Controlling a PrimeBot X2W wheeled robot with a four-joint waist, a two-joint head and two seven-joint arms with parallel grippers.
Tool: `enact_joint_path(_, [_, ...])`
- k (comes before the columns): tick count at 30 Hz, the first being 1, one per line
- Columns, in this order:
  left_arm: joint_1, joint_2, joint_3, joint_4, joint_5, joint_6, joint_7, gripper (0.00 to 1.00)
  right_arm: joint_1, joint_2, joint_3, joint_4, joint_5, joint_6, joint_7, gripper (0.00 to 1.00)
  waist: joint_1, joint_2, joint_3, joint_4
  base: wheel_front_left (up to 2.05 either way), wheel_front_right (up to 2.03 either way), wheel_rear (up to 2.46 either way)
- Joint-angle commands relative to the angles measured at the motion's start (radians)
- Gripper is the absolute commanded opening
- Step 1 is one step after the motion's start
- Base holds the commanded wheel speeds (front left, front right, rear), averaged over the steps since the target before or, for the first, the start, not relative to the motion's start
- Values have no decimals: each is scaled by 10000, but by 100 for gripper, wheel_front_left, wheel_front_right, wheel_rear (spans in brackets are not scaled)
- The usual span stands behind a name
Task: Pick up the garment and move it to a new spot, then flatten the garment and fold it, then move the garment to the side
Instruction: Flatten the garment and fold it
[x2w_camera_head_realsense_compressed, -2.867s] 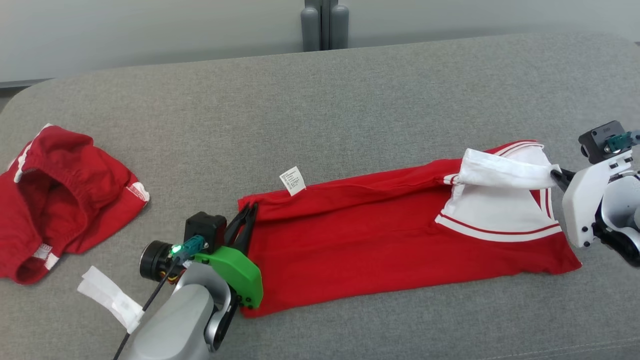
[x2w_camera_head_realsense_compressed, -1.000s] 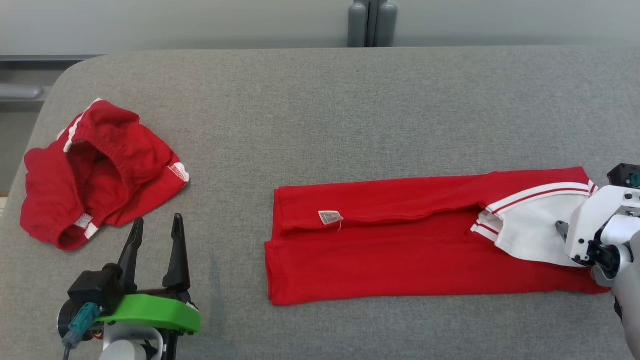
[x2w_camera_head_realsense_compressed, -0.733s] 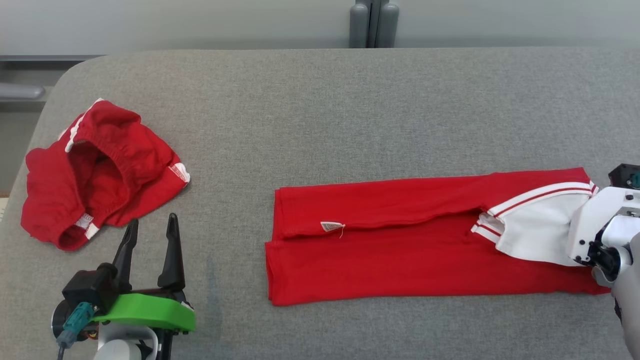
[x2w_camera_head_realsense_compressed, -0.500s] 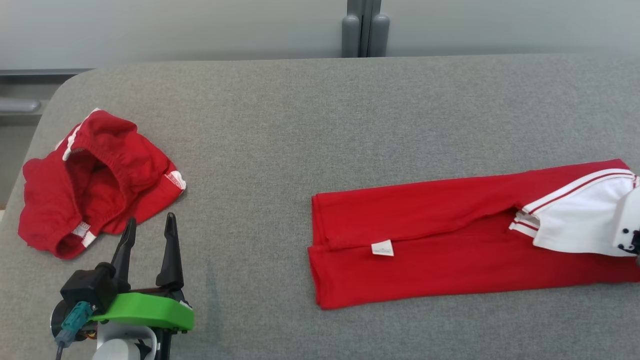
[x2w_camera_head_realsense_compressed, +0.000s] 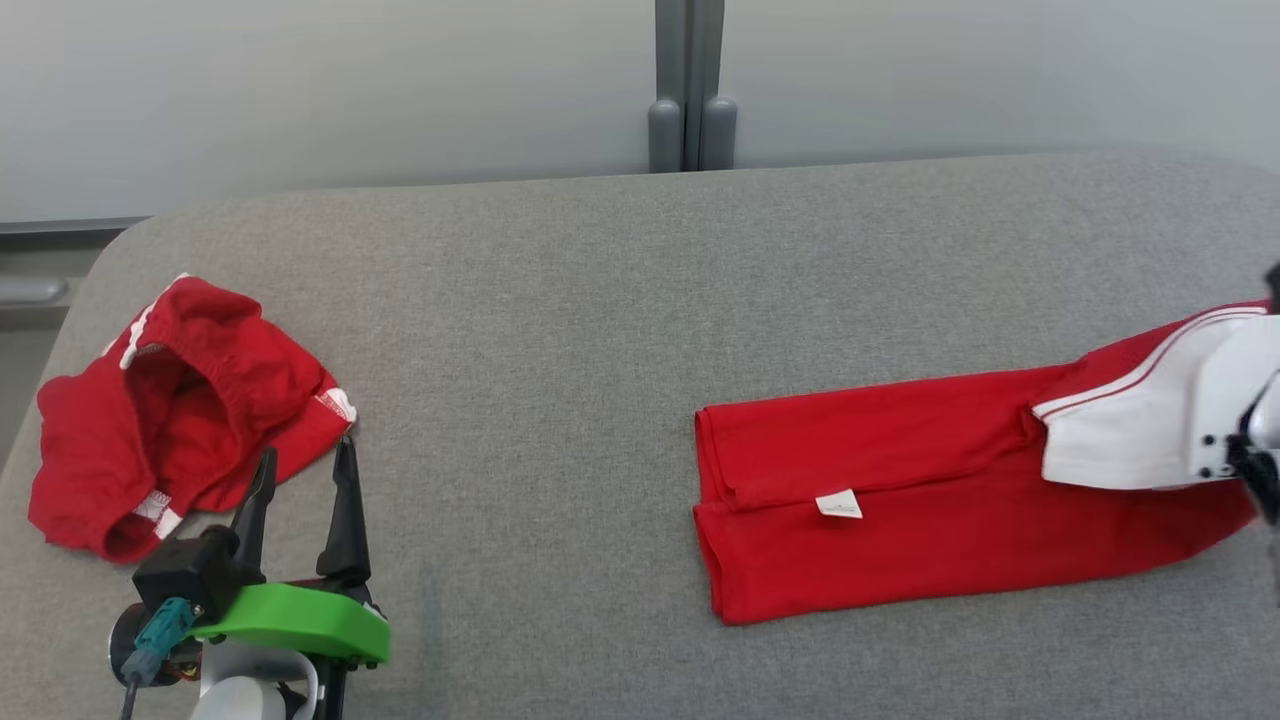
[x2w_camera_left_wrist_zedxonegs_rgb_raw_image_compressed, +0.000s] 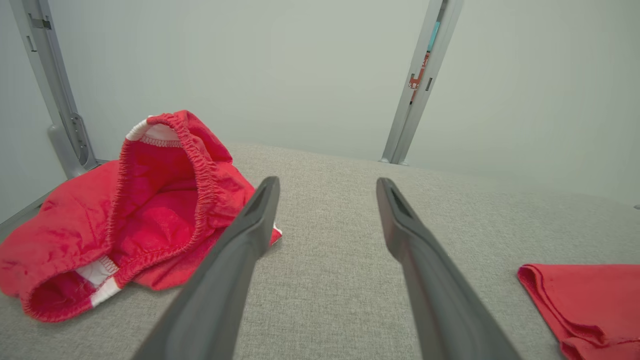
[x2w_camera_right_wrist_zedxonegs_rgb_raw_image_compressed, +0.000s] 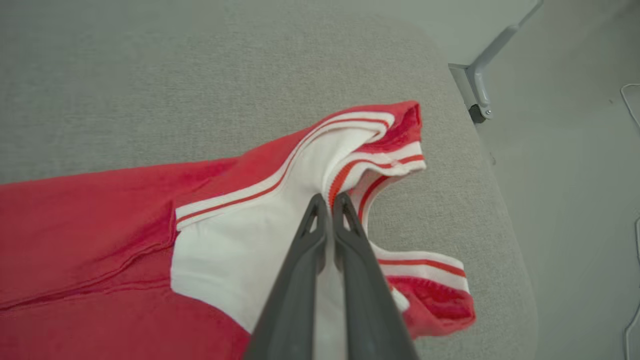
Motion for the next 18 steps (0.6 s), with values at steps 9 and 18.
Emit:
enact_joint_path(9, [-208, -99, -436, 294, -37, -29, 3, 100, 509, 902, 3893, -2152, 1528, -19, 1556, 0, 0, -1, -216, -4, 0, 0, 0])
enact_joint_path(18, [-500, -57, -989, 520, -186, -29, 3, 100, -187, 2202, 5591, -1051, 2217, -19, 1556, 0, 0, -1, -109, 436, 0, 0, 0])
